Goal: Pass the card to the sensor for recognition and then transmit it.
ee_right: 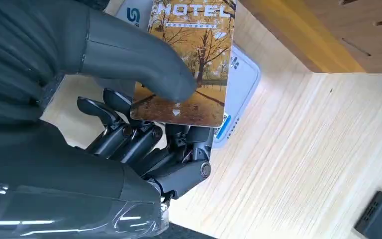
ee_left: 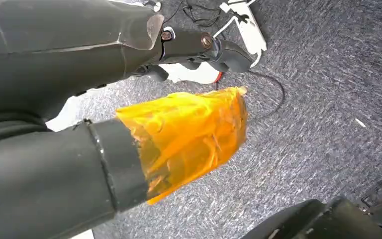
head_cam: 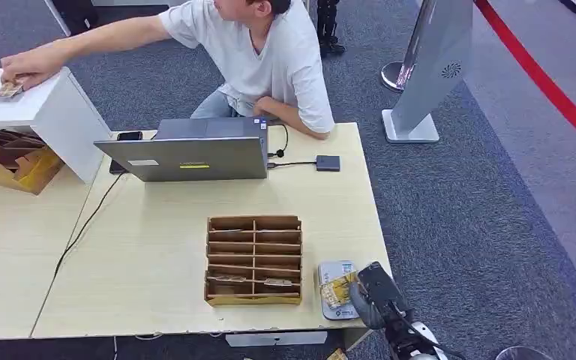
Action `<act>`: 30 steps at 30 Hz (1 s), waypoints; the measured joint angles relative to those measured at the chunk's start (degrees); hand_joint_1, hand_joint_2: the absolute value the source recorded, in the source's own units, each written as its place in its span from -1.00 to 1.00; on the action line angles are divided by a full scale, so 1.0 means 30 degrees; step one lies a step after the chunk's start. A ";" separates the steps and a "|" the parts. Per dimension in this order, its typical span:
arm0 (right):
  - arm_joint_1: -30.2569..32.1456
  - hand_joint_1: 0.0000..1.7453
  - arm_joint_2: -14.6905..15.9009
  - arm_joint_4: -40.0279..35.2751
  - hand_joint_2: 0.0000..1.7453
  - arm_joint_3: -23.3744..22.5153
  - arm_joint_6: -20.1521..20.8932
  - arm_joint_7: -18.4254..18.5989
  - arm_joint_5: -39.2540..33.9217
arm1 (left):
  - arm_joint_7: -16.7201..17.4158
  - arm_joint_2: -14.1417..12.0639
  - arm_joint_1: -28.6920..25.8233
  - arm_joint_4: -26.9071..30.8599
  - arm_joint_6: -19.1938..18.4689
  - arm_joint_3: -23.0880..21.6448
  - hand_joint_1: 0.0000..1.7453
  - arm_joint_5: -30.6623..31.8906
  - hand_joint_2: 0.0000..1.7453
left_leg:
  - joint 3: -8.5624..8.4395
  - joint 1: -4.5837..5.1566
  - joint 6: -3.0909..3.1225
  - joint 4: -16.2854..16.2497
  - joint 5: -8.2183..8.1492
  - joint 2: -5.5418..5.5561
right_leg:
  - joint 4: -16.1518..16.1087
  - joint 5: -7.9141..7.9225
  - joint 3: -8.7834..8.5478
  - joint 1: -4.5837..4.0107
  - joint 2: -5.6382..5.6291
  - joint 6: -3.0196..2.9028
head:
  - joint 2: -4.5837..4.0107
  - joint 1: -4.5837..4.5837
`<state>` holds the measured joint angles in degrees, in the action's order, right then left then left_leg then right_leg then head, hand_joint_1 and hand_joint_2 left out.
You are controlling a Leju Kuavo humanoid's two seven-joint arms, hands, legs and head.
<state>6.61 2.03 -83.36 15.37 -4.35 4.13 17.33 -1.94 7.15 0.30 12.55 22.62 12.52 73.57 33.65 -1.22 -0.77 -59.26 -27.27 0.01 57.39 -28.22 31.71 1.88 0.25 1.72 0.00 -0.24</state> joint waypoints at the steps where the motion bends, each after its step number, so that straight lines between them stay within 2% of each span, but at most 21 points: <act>1: -0.0011 1.00 0.0000 0.0007 1.00 0.0007 0.0000 0.0015 0.0022 | 0.0000 0.0000 0.0000 0.0000 0.0000 0.0000 -1.00 0.0000 -1.00 | 0.0000 0.0000 0.0000 0.0000 0.0000 0.0000 | 0.0000 0.0000 0.0000 0.0000 0.0000 0.0000 | 0.0000 0.0000; 8: -0.0081 1.00 0.0000 0.0029 1.00 0.0007 -0.0145 0.0029 0.0472 | 0.0022 0.0000 -0.0002 0.0000 0.0007 0.0000 -1.00 0.0000 -1.00 | 0.0001 0.0000 0.0000 0.0000 0.0000 0.0001 | 0.0000 0.0000 -0.0001 0.0000 0.0000 0.0000 | 0.0000 0.0000; 16: -0.0254 1.00 -0.0007 0.0139 1.00 0.0021 -0.0743 0.0627 0.1698 | 0.0138 0.0007 -0.0007 0.0000 0.0007 0.0000 -1.00 -0.0015 -1.00 | 0.0001 0.0000 0.0000 0.0000 0.0000 0.0001 | 0.0000 0.0000 -0.0003 0.0000 0.0003 0.0000 | 0.0000 0.0000; 30: -0.0536 1.00 -0.0168 0.0277 1.00 0.0058 -0.0918 0.1166 0.2805 | 0.0146 0.0029 -0.0013 0.0000 0.0065 0.0000 -1.00 -0.0087 -1.00 | 0.0001 0.0000 0.0000 0.0000 0.0000 0.0001 | 0.0000 0.0000 -0.0004 0.0000 0.0003 0.0000 | 0.0000 -0.0007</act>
<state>5.01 1.53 -82.53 15.54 -7.10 7.63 25.75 -1.51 7.23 0.26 12.55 22.82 12.52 73.31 33.65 -1.22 -0.77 -59.26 -27.27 0.01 57.39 -28.22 31.70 1.88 0.26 1.72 0.00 -0.26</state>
